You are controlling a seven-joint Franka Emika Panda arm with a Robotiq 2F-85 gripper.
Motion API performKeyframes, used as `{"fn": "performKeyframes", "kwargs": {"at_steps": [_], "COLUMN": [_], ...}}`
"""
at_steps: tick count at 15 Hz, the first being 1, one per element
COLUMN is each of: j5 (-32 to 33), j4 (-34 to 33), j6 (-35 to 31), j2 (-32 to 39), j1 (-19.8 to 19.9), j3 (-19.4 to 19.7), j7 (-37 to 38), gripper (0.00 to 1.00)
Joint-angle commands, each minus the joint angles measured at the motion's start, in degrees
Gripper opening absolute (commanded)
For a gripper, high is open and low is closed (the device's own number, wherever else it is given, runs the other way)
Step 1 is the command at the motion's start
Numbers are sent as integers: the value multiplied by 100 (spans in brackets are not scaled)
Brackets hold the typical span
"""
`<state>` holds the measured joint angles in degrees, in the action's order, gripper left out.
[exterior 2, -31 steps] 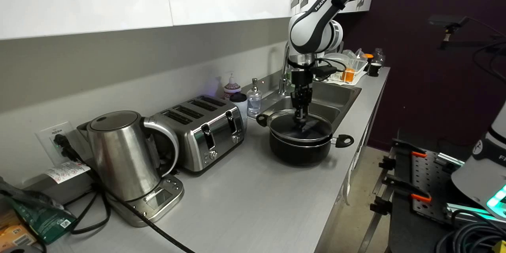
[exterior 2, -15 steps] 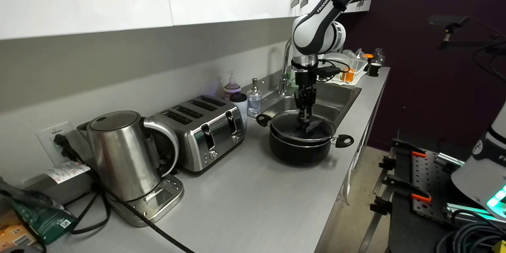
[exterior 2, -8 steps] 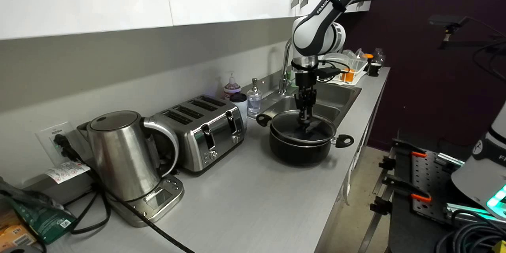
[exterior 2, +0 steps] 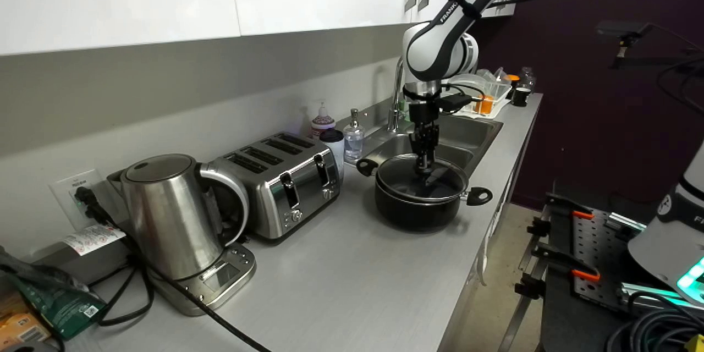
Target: Place the lid on the pot
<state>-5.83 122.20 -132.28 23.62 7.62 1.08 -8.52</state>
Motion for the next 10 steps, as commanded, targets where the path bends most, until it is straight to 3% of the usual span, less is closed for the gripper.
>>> {"fn": "performKeyframes", "kwargs": {"at_steps": [1, 10], "j5": [387, 629], "j4": [-137, -255], "j6": [235, 311], "j2": [-45, -7], "j1": [-251, -384], "j3": [127, 94], "j7": [399, 587], "gripper": [24, 24]}}
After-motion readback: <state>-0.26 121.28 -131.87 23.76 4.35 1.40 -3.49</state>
